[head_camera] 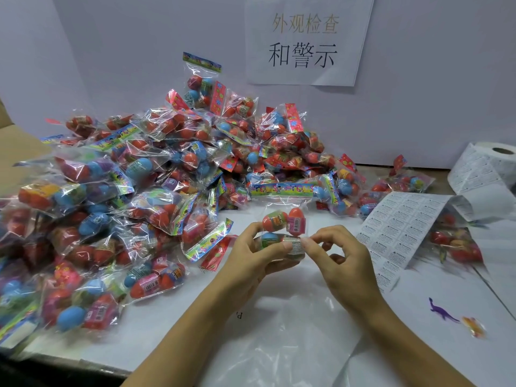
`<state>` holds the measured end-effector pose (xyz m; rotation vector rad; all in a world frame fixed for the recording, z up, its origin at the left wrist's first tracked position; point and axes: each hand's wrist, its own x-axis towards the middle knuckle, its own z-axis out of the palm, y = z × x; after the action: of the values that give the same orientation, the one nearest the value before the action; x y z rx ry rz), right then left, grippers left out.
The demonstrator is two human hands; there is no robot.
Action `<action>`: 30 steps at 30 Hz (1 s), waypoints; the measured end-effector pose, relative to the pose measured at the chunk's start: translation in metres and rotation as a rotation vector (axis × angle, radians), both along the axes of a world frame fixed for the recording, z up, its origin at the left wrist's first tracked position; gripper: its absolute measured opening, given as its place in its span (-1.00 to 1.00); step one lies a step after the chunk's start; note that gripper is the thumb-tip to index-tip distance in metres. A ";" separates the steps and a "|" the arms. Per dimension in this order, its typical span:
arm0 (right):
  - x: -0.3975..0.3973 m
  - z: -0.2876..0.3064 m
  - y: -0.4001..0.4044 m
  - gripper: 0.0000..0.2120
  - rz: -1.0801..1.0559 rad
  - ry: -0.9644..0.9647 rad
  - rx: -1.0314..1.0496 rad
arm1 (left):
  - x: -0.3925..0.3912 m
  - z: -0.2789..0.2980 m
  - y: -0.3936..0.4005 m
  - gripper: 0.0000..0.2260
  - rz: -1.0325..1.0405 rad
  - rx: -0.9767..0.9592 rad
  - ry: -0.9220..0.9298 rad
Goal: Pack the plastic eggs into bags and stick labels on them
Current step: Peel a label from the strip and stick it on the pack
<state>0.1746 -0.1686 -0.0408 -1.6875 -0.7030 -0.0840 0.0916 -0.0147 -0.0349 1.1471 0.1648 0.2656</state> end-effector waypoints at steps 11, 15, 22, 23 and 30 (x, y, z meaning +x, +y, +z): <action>0.000 -0.002 0.001 -0.88 -0.013 0.001 -0.042 | 0.004 -0.007 0.003 -0.72 0.029 0.038 0.038; 0.000 -0.001 0.000 -0.88 0.003 0.005 -0.043 | 0.005 -0.008 0.004 -0.71 0.021 0.007 0.037; -0.002 0.000 -0.001 -0.83 0.030 -0.009 -0.058 | 0.005 -0.009 0.003 -0.61 0.047 -0.017 0.005; -0.002 0.001 -0.001 -0.84 0.032 -0.011 -0.059 | 0.005 -0.009 0.004 -0.64 0.042 -0.023 0.002; 0.001 0.001 -0.001 -0.86 0.043 0.034 -0.018 | 0.003 -0.004 0.002 -0.72 0.046 0.011 0.044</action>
<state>0.1755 -0.1692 -0.0396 -1.6863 -0.7156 -0.0187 0.0943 -0.0122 -0.0392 1.1613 0.2289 0.2823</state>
